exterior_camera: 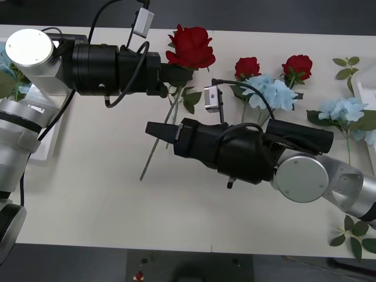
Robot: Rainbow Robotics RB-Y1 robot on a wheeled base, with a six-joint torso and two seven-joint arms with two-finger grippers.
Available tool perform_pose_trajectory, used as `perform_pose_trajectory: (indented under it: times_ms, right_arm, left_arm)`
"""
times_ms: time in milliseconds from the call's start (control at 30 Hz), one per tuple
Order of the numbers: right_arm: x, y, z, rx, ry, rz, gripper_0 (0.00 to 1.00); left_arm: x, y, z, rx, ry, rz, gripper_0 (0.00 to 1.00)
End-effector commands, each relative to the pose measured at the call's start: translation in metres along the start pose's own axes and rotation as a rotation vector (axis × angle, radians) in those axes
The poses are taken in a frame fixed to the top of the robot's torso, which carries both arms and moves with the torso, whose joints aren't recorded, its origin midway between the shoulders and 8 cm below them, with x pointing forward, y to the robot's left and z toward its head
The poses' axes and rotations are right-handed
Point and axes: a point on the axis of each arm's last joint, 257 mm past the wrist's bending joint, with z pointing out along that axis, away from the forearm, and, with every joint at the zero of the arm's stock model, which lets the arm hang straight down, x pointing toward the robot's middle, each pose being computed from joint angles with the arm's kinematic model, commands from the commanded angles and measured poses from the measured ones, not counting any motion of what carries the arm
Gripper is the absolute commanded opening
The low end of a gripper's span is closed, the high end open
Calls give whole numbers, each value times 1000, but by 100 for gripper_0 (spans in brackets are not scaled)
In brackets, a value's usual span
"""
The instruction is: Put the red flowers into the right box and the blue flowers into the left box
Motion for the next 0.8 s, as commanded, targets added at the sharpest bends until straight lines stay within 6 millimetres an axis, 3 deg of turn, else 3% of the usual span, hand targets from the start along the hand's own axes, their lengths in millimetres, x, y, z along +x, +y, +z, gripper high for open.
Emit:
perform_pose_trajectory:
  times_ms: [33,67,100,133,167,700,733,767,800]
  right_arm:
    - [-15,10,8,-21,-31,-91,57]
    - [-16,11,10,-22,-33,-98,41]
    - [-16,9,12,-19,-33,-105,16]
    - [-17,9,12,-18,-34,-107,3]
    - [-18,8,13,-17,-36,-110,0]
    - [-25,5,13,-12,-57,-113,0]
    - [-25,5,14,-12,-55,-115,0]
    - [-25,5,13,-12,-57,-115,0]
    - [-25,5,13,-12,-57,-113,0]
  left_arm:
    - [-5,-12,6,26,-9,55,0]
    - [-5,-12,5,25,-11,56,0]
    - [-5,-12,5,25,-11,56,0]
    - [-5,-12,5,25,-11,56,0]
    - [-6,-13,5,27,-12,55,0]
    - [-5,-13,5,31,-13,49,0]
    - [-5,-13,5,31,-13,49,4]
    - [-6,-14,5,32,-15,47,25]
    - [-6,-14,5,34,-16,47,35]
